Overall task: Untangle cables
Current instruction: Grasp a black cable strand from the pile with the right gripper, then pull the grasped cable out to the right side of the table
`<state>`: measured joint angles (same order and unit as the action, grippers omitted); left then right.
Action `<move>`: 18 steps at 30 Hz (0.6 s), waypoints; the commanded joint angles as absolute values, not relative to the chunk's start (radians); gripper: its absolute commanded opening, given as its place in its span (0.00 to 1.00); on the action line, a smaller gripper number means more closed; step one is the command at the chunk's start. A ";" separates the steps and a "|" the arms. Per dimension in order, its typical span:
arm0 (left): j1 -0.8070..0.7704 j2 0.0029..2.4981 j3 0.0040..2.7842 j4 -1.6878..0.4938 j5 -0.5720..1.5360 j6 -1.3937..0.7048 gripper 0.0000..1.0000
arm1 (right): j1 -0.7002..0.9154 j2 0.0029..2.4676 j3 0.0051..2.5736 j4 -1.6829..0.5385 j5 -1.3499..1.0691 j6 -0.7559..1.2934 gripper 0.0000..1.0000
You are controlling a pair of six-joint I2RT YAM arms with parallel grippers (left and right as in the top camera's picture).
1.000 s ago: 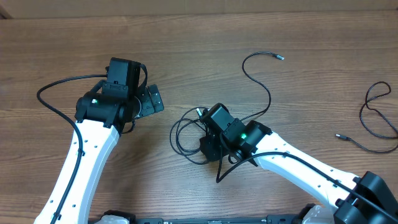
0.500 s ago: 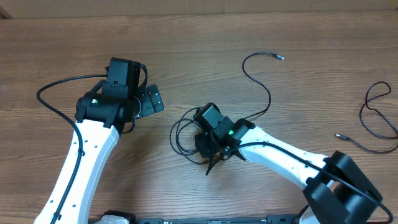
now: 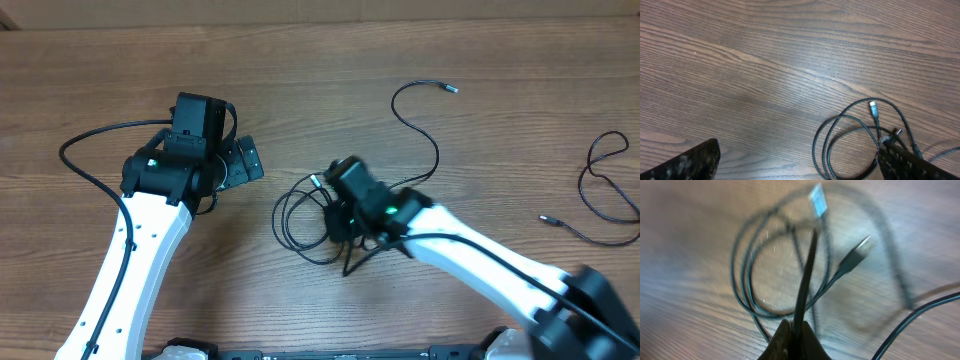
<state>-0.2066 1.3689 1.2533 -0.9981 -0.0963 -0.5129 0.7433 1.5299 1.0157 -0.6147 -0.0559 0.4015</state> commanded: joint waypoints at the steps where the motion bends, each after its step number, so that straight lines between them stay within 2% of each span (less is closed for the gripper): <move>1: -0.202 1.353 1.265 -0.995 -0.092 -0.490 1.00 | 0.678 1.324 1.087 -0.638 0.043 0.418 0.04; 4: -0.202 1.353 1.265 -0.995 -0.092 -0.490 1.00 | 0.631 1.119 1.139 -0.624 0.173 0.411 0.04; 7: -0.202 1.353 1.265 -0.995 -0.092 -0.490 1.00 | 0.608 0.965 1.154 -0.507 0.319 0.397 0.04; 9: -0.202 1.353 1.265 -0.995 -0.092 -0.490 1.00 | 0.597 0.876 1.154 -0.377 0.411 0.280 0.04; 14: -0.202 1.353 1.265 -0.995 -0.092 -0.490 1.00 | 0.565 0.821 1.154 -0.163 0.669 0.117 0.04; 18: -0.202 1.353 1.265 -0.995 -0.092 -0.490 1.00 | 0.517 0.847 1.154 -0.044 0.783 -0.047 0.04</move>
<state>-0.2066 1.3689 1.2533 -0.9981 -0.0963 -0.5129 0.5480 0.8257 1.1461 -0.0910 0.6331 0.1139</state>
